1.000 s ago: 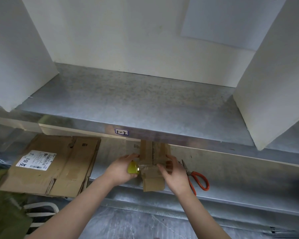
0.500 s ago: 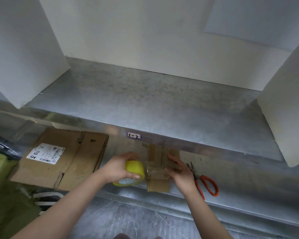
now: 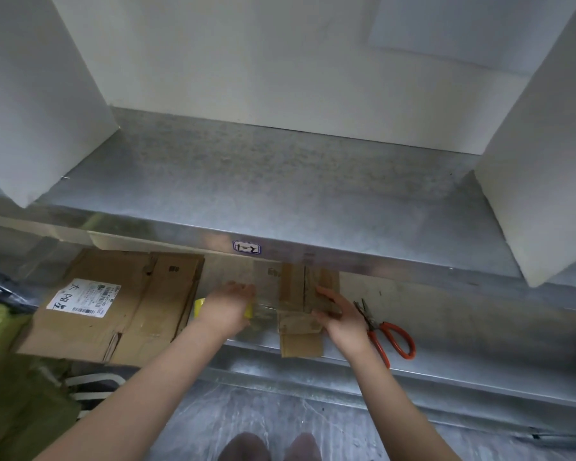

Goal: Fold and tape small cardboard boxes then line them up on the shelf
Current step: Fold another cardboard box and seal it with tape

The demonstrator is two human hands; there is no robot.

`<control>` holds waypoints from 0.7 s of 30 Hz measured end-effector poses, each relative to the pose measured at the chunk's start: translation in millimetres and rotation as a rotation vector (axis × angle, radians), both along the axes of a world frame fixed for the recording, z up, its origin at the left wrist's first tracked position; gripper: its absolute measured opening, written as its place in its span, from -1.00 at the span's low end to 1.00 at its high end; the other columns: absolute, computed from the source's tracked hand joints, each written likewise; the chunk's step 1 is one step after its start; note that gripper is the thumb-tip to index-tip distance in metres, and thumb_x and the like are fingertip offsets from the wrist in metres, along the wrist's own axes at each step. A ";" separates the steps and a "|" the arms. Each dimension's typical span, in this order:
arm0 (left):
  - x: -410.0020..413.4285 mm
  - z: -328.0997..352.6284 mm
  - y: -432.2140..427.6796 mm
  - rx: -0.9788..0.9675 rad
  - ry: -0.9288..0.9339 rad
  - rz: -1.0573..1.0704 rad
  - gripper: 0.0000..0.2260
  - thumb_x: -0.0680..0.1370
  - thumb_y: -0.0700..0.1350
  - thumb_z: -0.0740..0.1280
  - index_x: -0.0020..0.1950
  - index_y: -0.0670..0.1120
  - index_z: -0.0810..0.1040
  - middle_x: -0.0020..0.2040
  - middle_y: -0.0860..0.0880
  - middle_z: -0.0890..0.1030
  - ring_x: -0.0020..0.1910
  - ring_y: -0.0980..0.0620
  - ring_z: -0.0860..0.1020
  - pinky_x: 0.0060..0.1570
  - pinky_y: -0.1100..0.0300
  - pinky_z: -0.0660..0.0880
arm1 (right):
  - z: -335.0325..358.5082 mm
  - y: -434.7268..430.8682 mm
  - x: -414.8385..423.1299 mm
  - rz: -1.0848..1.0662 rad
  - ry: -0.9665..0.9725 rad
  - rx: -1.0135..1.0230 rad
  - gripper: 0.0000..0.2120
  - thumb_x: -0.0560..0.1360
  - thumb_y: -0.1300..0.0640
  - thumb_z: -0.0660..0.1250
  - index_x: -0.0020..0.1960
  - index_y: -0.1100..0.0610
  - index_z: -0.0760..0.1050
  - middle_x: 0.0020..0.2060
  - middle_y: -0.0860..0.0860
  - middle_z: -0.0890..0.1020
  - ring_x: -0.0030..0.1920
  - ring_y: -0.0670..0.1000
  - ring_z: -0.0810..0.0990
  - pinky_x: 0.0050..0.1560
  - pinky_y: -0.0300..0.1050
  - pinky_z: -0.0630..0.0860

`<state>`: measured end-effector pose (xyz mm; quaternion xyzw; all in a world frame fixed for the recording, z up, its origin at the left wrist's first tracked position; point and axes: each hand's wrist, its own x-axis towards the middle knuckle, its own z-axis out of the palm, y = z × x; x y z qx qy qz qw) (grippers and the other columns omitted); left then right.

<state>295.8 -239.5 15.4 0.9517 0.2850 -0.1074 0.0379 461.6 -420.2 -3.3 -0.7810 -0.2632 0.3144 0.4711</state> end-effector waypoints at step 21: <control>-31.7 3.9 7.4 -0.402 -0.299 0.034 -0.61 0.39 0.06 0.52 0.17 0.02 0.56 0.11 0.14 0.43 0.06 0.14 0.48 0.08 0.27 0.43 | -7.9 -0.2 -6.1 -0.012 0.016 0.034 -0.57 0.52 0.15 0.38 0.31 -0.20 0.45 0.30 -0.09 0.53 0.18 -0.13 0.50 -0.02 -0.48 0.43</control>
